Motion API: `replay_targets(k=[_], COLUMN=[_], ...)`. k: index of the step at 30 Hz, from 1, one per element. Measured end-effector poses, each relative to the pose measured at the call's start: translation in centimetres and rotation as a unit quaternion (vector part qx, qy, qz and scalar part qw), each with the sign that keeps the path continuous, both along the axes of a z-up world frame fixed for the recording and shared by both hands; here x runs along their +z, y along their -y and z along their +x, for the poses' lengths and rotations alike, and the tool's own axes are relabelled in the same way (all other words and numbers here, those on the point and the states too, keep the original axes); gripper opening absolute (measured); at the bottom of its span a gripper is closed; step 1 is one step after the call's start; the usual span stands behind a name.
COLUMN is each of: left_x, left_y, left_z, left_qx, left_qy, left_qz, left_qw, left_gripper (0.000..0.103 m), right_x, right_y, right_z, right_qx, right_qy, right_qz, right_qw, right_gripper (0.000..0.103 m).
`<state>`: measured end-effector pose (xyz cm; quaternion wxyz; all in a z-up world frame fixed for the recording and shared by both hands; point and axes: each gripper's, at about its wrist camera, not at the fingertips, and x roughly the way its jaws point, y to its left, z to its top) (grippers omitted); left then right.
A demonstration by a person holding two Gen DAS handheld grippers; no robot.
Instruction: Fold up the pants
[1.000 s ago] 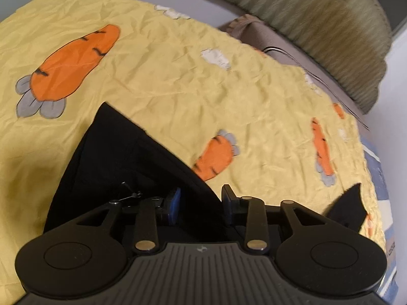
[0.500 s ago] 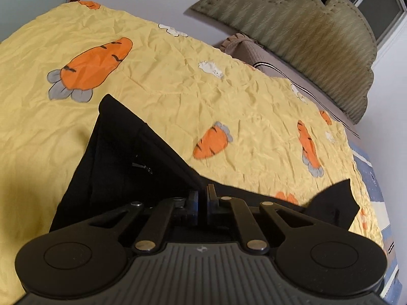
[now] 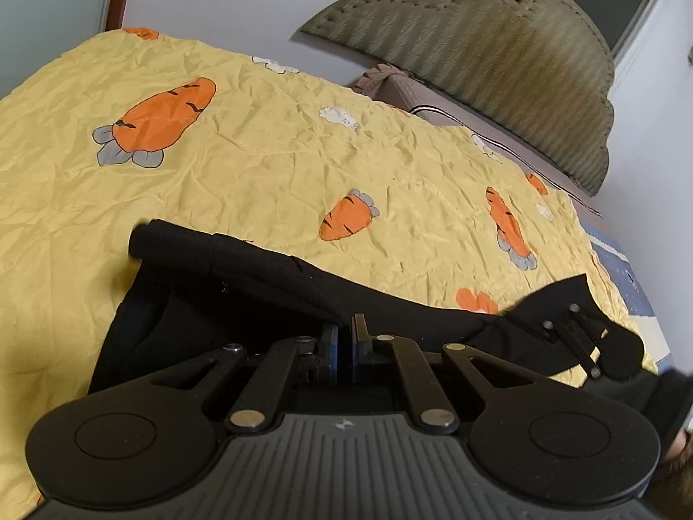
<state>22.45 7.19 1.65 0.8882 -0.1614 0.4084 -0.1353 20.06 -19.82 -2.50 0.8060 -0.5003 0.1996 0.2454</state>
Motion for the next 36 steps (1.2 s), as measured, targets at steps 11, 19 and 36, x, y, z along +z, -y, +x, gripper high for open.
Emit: replay_targets(k=[11, 19, 36], left_x=[-1.2, -2.1, -5.0], left_y=[-2.5, -3.7, -3.9], left_z=[-5.1, -9.0, -12.9], left_qx=[0.008, 0.004, 0.005], left_qy=[0.009, 0.006, -0.022], left_qz=[-0.020, -0.037, -0.016], left_qw=[0.9997, 0.9993, 0.9996], left_gripper=[0.005, 0.005, 0.005], right_x=[0.1, -0.2, -1.3], right_y=[-1.5, -1.8, -1.8], right_z=[-3.1, -8.3, -10.5], right_qx=[0.029, 0.030, 0.028], right_qy=[-0.016, -0.001, -0.027], right_qz=[-0.055, -0.049, -0.043], right_qw=[0.998, 0.998, 0.998], right_gripper=[0.002, 0.002, 0.003])
